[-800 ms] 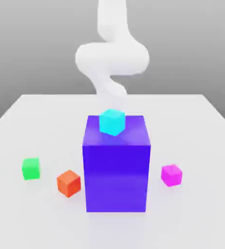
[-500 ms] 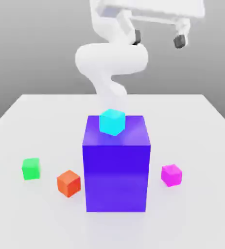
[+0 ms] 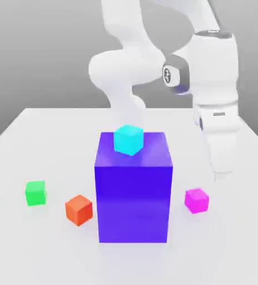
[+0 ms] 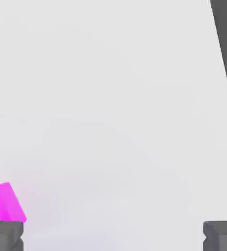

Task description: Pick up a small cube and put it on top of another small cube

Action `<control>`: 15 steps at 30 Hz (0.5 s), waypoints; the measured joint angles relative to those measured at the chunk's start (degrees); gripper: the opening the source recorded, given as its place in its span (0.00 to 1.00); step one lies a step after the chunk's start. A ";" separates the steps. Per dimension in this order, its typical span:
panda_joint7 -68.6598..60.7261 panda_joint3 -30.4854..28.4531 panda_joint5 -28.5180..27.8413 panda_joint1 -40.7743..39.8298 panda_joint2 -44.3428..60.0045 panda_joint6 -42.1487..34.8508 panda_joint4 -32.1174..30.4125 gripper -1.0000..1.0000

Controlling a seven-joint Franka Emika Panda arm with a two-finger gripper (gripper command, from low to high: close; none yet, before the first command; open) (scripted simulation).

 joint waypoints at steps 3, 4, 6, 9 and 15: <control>-5.69 1.35 -1.59 2.24 3.70 3.37 -3.84 0.50; -7.03 1.55 -2.26 2.84 4.83 4.35 -4.75 0.50; -8.63 1.65 -2.20 3.42 6.73 5.83 -5.01 0.50; -10.31 1.70 -0.88 3.75 9.40 7.83 -4.35 0.50; -13.15 2.85 2.43 3.25 14.87 12.23 -2.96 0.50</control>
